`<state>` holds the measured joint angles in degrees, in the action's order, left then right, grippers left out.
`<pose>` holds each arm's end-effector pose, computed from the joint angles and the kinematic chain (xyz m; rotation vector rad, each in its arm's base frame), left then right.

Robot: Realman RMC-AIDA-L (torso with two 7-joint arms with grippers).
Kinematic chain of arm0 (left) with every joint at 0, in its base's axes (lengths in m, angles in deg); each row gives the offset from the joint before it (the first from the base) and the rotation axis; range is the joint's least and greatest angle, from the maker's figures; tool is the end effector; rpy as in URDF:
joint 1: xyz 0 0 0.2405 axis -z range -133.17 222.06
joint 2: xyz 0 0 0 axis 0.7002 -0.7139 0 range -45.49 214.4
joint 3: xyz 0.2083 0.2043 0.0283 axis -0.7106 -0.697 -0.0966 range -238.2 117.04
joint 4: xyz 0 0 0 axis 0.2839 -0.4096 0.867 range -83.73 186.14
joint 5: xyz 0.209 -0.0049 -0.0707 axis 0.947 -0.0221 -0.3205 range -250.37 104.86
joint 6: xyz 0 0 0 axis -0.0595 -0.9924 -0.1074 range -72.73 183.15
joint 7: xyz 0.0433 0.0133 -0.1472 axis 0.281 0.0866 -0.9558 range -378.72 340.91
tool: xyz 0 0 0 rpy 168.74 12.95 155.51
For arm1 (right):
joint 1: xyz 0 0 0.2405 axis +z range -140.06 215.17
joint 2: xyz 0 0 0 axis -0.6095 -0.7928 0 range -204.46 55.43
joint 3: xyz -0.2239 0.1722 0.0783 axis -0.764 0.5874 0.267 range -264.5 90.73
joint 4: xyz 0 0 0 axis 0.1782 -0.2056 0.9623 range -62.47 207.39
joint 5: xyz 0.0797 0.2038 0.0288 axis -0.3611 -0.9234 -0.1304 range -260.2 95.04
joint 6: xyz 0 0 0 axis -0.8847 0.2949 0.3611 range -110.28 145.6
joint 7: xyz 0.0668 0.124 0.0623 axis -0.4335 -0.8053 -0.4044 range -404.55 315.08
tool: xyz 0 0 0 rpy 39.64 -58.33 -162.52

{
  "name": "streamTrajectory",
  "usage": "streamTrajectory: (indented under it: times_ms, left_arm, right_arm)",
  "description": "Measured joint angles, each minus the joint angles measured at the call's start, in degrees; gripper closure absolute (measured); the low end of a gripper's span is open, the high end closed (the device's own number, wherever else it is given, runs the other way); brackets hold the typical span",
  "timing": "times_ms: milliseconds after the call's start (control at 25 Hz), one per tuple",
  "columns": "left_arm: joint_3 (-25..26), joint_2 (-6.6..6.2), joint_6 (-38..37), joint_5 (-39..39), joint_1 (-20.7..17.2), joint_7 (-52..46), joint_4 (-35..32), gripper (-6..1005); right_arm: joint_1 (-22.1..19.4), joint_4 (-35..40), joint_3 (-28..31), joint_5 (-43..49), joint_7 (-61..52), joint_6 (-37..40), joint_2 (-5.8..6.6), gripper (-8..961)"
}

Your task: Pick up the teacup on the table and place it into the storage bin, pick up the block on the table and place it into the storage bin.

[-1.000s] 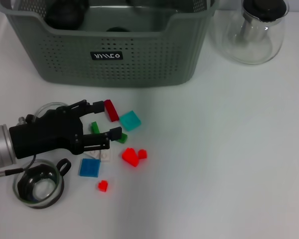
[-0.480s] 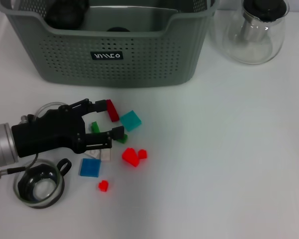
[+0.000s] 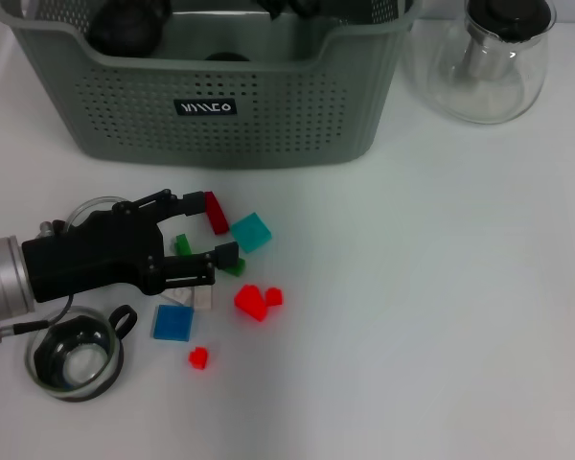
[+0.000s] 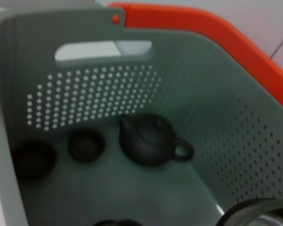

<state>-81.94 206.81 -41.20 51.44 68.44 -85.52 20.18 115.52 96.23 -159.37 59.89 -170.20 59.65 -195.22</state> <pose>-0.3341 0.2902 -0.0478 -2.6197 -0.7172 -0.8654 0.0342 0.5273 -0.1185 -2.5681 0.1999 -0.1758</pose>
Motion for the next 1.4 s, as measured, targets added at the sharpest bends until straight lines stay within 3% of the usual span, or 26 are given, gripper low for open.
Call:
streamTrajectory:
  times_ms: [960,1280,1400]
  left_arm:
    - [0.00,0.15,-0.09,0.00,-0.26,-0.09,0.00,151]
    - [0.00,0.03,-0.36,0.00,-0.21,-0.09,-0.21,153]
    - [0.25,-0.21,-1.37,0.00,-0.35,-0.09,-0.44,154]
  right_arm:
    - [-1.44,-0.06,-6.13,0.36,-3.10,1.10,0.23,879]
    - [-1.64,2.31,-6.25,0.35,-3.57,1.81,0.21,651]
    - [-2.72,6.89,-6.12,0.31,-4.24,3.60,0.20,509]
